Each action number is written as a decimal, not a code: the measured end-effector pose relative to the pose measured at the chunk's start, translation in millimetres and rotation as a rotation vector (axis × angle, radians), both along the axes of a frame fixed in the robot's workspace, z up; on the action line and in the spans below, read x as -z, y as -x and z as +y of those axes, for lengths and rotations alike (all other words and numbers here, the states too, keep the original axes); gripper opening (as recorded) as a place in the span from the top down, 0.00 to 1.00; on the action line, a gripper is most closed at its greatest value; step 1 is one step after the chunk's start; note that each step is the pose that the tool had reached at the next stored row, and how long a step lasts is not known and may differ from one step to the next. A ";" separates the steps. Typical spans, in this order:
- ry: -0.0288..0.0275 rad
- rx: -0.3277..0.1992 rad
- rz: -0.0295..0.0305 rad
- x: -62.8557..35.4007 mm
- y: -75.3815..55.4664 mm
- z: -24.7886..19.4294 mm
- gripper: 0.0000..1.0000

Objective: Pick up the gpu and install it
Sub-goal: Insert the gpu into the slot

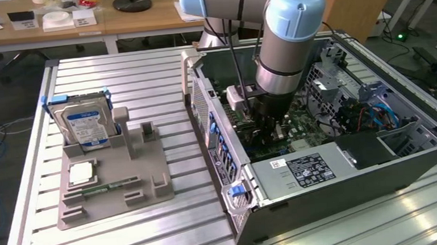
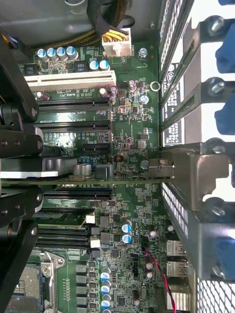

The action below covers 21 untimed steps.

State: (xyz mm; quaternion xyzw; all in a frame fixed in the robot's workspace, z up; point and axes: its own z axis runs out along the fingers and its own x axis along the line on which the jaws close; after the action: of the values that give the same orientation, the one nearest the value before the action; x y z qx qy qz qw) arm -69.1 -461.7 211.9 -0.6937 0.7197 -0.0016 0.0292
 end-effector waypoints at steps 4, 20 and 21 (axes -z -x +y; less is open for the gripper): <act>0.0009 0.000 -0.0030 -5.1 0.1 -0.1 0.65; 0.0014 0.000 -0.0195 -64.4 0.2 -0.2 0.65; 0.0013 0.000 -0.0206 -65.0 0.3 -0.2 0.65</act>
State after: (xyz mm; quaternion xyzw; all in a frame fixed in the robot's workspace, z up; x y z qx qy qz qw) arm -69.4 -461.9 276.9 -0.6936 0.7194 -0.0093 0.0362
